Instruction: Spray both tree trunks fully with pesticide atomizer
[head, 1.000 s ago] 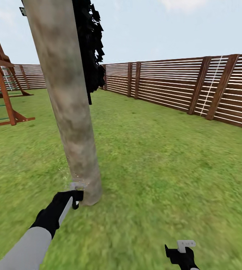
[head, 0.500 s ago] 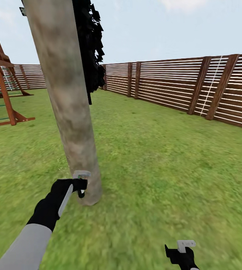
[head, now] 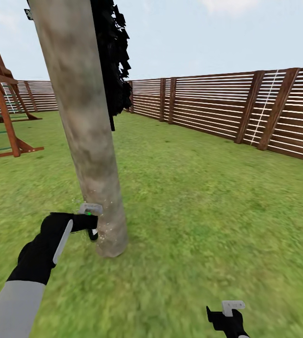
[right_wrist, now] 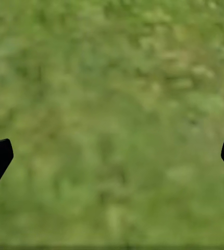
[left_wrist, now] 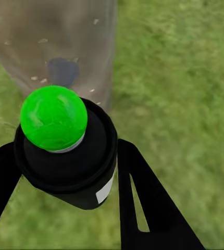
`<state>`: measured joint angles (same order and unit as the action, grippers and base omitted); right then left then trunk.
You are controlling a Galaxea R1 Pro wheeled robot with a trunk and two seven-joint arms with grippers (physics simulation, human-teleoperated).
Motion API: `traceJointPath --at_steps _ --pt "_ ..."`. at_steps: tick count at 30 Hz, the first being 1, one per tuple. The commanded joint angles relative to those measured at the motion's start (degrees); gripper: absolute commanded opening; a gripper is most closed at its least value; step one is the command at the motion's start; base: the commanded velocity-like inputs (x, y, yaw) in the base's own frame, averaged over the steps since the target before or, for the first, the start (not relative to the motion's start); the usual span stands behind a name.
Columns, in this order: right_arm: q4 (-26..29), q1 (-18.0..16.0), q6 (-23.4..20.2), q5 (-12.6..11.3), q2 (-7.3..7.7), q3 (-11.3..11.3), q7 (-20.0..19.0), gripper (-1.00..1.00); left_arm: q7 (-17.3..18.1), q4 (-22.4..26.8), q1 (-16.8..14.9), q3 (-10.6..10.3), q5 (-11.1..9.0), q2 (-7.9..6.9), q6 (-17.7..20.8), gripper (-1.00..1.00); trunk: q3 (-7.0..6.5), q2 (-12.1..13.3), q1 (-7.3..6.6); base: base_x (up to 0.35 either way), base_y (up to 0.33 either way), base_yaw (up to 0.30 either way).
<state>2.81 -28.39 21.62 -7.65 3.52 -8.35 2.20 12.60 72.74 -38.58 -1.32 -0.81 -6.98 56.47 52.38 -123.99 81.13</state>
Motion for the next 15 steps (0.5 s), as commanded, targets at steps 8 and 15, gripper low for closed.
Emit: traceJointPath --at_steps 8,15 --pt "0.0 0.0 0.0 0.0 0.00 0.0 0.0 1.00 0.1 3.0 -0.1 8.5 0.2 -4.45 1.2 -1.00 0.00 0.0 0.00 0.000 0.000 0.000" --pt "0.0 0.0 0.0 0.0 0.00 0.0 0.0 1.00 -0.3 -7.1 0.2 7.3 0.4 -4.10 -3.3 -1.00 0.00 0.0 0.00 0.000 0.000 0.000"
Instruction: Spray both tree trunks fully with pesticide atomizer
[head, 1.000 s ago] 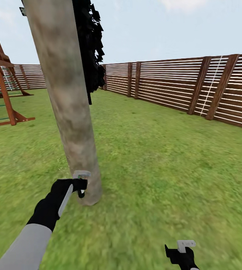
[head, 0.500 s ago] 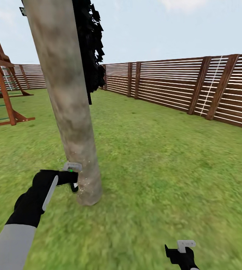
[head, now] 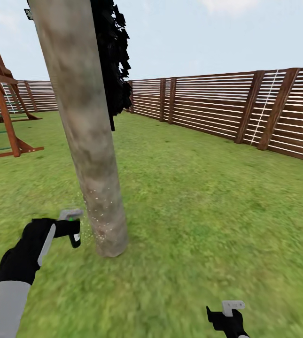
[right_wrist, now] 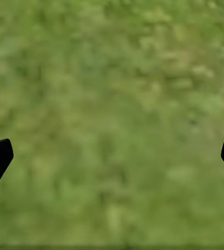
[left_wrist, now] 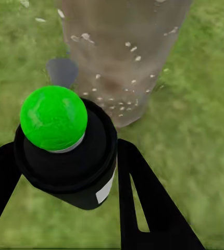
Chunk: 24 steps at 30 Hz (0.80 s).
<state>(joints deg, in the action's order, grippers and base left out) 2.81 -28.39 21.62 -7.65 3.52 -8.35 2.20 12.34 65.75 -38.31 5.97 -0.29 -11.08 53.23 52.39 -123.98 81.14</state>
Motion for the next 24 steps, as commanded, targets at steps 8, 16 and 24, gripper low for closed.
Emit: traceJointPath --at_steps 8,16,24 --pt "0.0 0.0 0.0 0.0 0.00 0.0 0.0 1.00 -3.0 -20.4 0.0 0.0 1.9 1.18 -19.3 -1.00 -0.01 0.0 -0.01 0.000 0.000 0.000" --pt "0.0 0.0 0.0 0.0 0.00 0.0 0.0 1.00 -11.1 -32.9 0.7 0.0 1.9 5.42 -28.3 -1.00 -0.01 0.0 -0.01 0.000 -0.195 0.006" --pt "0.0 0.0 0.0 0.0 0.00 0.0 0.0 1.00 -12.5 -35.4 0.7 -0.1 3.9 6.99 -31.3 -1.00 -0.01 0.0 -0.01 0.000 -0.271 0.199"
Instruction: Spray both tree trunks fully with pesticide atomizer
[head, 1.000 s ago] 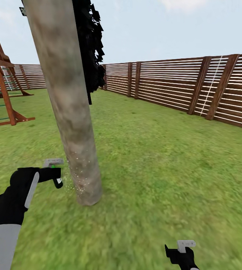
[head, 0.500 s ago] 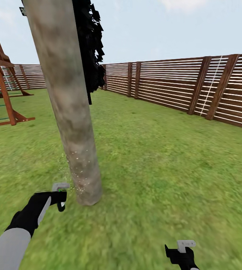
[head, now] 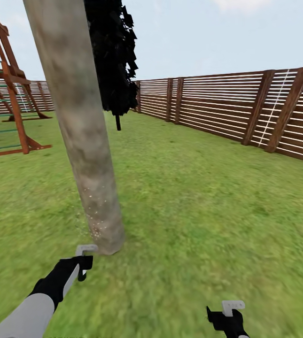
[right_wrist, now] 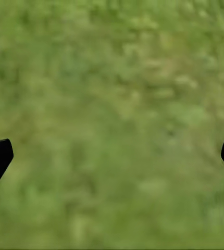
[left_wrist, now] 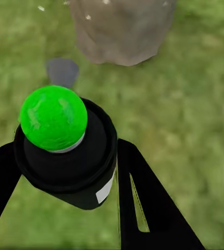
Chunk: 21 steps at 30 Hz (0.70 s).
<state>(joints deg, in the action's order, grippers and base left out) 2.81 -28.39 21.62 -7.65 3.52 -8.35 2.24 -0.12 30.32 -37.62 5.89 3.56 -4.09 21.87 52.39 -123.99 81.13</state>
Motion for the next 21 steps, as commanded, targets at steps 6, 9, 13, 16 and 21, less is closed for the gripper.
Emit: traceJointPath --at_steps 6,9,13,16,21 --pt "0.0 0.0 0.0 0.2 0.09 0.0 0.0 1.00 -0.1 -0.1 0.0 0.0 0.1 0.04 -0.2 -1.00 0.00 0.0 0.00 0.000 -0.271 0.005" --pt "0.0 0.0 0.0 0.1 0.04 -0.1 -0.1 1.00 -0.1 -0.1 0.0 0.0 0.1 -0.01 -0.2 -1.00 0.00 0.0 0.00 0.000 -0.271 0.000" --pt "0.0 0.0 0.0 0.1 0.00 -0.1 -0.1 1.00 -1.7 -0.1 0.0 0.1 0.2 -0.04 -0.2 -1.00 0.00 0.0 0.00 0.000 -0.271 0.103" --pt "0.0 0.0 0.0 0.1 0.00 -0.1 -0.1 1.00 -4.6 -0.1 0.0 0.1 0.0 -0.04 -0.1 -1.00 0.00 0.0 0.00 0.018 -0.271 0.265" --pt "0.0 0.0 0.0 0.1 0.00 -0.1 -0.1 1.00 -4.6 -0.1 0.0 0.1 0.0 -0.04 -0.1 -1.00 0.00 0.0 0.00 0.094 -0.270 0.256"
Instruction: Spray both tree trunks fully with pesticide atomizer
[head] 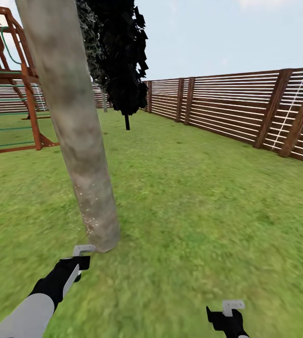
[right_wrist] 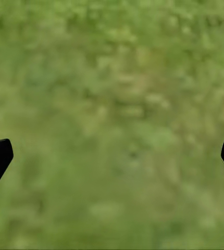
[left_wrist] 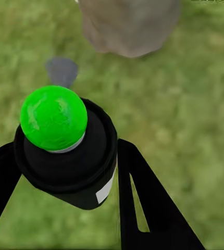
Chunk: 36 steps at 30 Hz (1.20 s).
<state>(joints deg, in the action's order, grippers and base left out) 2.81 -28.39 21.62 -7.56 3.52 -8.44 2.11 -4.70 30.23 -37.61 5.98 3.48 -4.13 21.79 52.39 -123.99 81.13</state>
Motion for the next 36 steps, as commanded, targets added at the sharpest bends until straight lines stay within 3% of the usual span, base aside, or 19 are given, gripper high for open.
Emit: traceJointPath --at_steps 1,9,17,30,36 --pt "0.0 0.0 0.0 0.0 0.00 0.0 0.0 1.00 0.1 0.0 0.0 0.0 0.0 0.00 0.0 -1.00 0.00 0.0 0.00 0.155 -0.252 0.073" --pt "0.0 0.0 0.0 0.0 0.00 0.0 0.0 1.00 0.2 -0.6 0.0 0.0 0.0 0.06 -0.1 -1.00 0.00 0.0 0.00 0.193 -0.232 0.019" --pt "0.0 0.0 0.0 0.0 0.00 0.0 0.0 1.00 0.2 -1.0 0.0 0.1 0.0 0.15 -0.2 -1.00 0.00 0.0 0.00 0.144 -0.230 0.258" --pt "0.0 0.0 0.0 0.0 0.00 0.0 0.0 1.00 0.2 -1.0 0.0 0.1 -0.1 1.58 0.2 -1.00 0.00 0.0 0.00 0.013 -0.008 0.278" --pt "0.0 0.0 0.0 0.0 0.00 0.0 0.0 1.00 0.1 -1.1 0.0 0.1 -0.1 1.77 0.6 -1.00 0.00 0.0 0.00 0.291 0.062 0.138"
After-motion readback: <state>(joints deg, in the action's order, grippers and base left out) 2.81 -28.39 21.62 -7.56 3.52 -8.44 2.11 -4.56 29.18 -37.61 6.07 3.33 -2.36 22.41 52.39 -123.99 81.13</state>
